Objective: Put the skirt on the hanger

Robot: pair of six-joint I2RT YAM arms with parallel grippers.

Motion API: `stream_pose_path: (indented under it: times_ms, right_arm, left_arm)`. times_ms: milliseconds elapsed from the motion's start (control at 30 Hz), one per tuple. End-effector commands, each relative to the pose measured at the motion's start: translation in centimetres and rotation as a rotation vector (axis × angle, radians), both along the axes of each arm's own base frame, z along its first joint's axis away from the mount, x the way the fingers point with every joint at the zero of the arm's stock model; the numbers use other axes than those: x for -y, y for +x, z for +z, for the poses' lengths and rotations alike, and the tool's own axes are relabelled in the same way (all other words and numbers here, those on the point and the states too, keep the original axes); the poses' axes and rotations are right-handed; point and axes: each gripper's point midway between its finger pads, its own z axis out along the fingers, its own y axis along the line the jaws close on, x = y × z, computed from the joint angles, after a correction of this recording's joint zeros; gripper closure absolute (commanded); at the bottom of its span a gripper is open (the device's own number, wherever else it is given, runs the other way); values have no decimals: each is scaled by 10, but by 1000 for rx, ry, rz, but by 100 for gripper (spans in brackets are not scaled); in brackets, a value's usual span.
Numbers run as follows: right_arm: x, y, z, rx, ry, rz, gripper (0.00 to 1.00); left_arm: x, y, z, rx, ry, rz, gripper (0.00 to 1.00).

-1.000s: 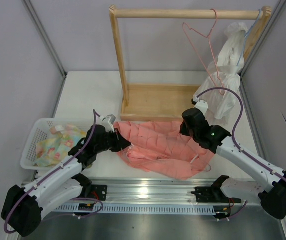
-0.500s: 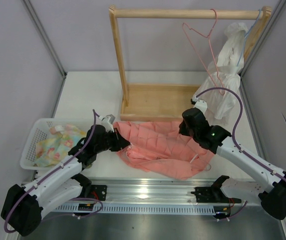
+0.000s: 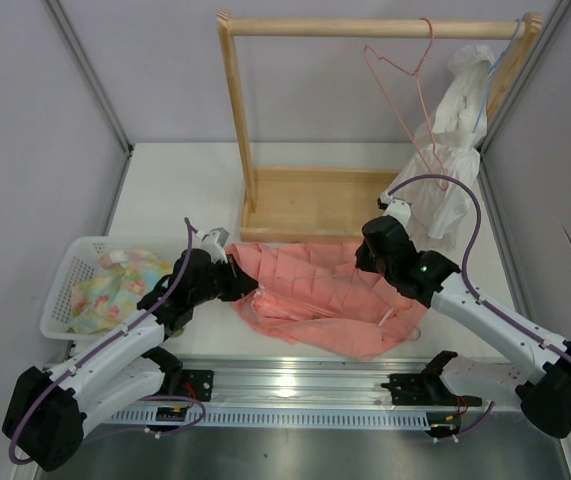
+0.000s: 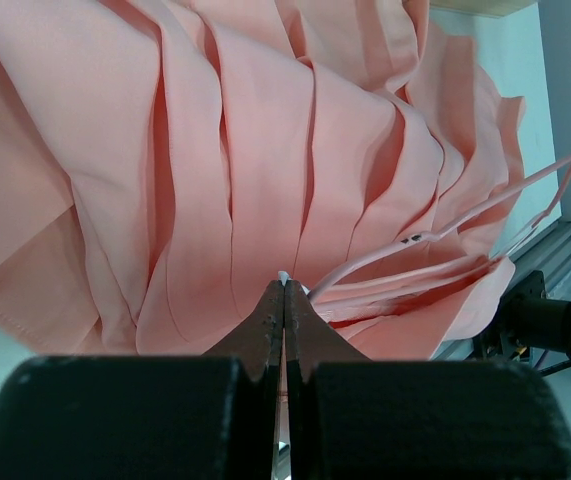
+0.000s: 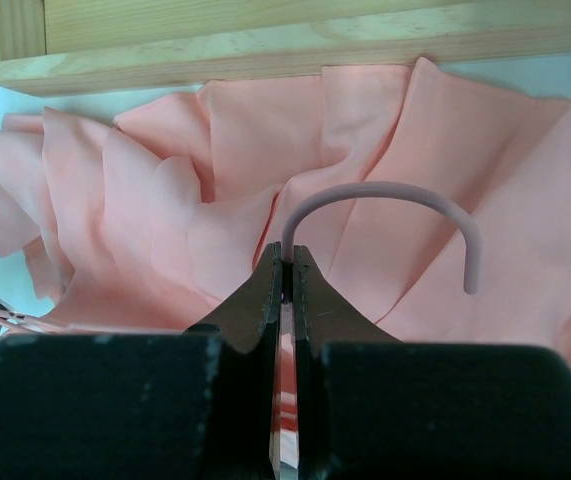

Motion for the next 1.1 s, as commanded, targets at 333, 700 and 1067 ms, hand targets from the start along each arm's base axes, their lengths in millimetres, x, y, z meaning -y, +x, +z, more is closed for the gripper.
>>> stream_pose_path:
  times_ms: [333, 700, 1067]
  right_arm:
    - [-4, 3, -4, 3, -51, 17, 100]
    - [-9, 5, -4, 8, -47, 23, 100]
    - [-25, 16, 11, 42, 3, 34, 100]
  left_arm:
    - [-3, 18, 29, 88, -16, 42, 100]
    - [4, 20, 33, 93, -16, 1, 100]
    - [37, 4, 36, 96, -29, -193, 100]
